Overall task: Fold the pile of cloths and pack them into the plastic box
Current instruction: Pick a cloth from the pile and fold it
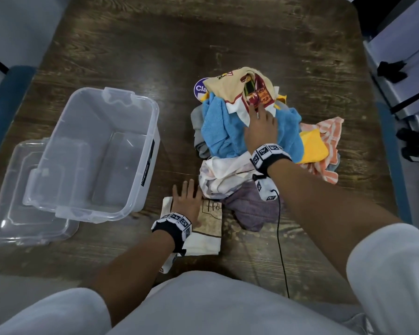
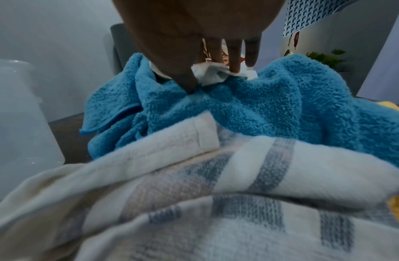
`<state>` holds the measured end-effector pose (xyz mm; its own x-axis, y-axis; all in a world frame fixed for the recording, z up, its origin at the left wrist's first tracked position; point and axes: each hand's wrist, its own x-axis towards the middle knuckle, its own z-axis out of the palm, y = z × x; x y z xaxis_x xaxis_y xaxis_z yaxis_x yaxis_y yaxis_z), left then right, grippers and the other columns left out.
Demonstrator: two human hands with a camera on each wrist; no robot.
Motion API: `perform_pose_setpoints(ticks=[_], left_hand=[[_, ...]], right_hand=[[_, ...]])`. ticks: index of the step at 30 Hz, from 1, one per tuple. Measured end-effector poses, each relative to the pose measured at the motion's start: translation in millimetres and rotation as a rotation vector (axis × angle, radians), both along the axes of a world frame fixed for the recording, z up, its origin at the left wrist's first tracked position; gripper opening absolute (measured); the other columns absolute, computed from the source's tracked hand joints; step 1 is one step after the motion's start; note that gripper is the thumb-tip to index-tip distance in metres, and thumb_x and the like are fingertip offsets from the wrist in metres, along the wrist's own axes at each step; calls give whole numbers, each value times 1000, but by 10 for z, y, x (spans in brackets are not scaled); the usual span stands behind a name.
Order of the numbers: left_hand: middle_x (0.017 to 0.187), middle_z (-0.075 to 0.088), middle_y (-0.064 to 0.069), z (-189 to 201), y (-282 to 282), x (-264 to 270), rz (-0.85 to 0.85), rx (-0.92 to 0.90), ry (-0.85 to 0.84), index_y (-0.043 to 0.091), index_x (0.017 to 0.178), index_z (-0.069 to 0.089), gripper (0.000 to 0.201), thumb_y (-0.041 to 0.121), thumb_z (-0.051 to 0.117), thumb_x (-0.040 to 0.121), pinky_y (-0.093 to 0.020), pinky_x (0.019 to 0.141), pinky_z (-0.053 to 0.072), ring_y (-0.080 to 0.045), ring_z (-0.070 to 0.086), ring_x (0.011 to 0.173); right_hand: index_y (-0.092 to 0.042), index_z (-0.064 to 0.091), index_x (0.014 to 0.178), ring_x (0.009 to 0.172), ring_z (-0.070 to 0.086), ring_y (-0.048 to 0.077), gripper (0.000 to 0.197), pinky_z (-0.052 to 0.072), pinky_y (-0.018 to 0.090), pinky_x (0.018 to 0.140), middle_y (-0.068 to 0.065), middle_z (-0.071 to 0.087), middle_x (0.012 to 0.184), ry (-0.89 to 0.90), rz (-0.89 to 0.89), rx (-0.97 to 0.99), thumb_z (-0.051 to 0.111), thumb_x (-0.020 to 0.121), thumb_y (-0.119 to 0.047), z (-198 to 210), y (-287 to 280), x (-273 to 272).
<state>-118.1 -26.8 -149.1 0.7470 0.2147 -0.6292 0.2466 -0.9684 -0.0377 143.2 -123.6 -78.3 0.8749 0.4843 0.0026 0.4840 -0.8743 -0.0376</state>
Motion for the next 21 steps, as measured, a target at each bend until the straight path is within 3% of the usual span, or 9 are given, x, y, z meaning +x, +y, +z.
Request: perform_pose_setpoints(ticks=[4, 9, 13, 16, 21], left_hand=[[163, -23, -17, -64, 96, -124, 40, -76, 69, 18, 158, -14, 127, 64, 73, 77, -65, 120, 6, -40, -10, 152], [160, -31, -19, -38, 32, -49, 68, -83, 138, 16, 157, -19, 124, 55, 72, 83, -67, 118, 3, -43, -16, 151], [159, -33, -20, -65, 36, -49, 75, -80, 158, 16, 156, -20, 127, 58, 73, 81, -68, 118, 2, -44, -18, 150], [159, -32, -19, -35, 34, -38, 75, -81, 152, 17, 157, -20, 127, 57, 74, 82, -68, 118, 2, -43, -18, 150], [164, -21, -18, 90, 71, 35, 103, -100, 144, 18, 159, -11, 123, 58, 74, 81, -67, 118, 0, -43, -10, 152]], right_hand=[[-12, 47, 145, 127, 50, 37, 50, 39, 48, 104, 11, 45, 151, 1, 20, 58, 50, 95, -9, -7, -23, 28], [-12, 59, 131, 120, 57, 35, 38, 40, 47, 103, 8, 57, 141, -31, -16, 166, 48, 95, -11, 59, -10, 2], [-8, 62, 122, 112, 60, 37, 28, 43, 47, 100, 14, 66, 123, -32, -44, 237, 46, 99, -14, 219, 34, -2], [-6, 62, 121, 113, 61, 38, 29, 43, 48, 102, 17, 68, 119, 5, -66, 307, 43, 101, -17, 414, 68, 9], [-6, 56, 122, 106, 62, 39, 31, 44, 41, 82, 18, 67, 116, 1, -199, 573, 35, 108, -25, 1086, 112, -35]])
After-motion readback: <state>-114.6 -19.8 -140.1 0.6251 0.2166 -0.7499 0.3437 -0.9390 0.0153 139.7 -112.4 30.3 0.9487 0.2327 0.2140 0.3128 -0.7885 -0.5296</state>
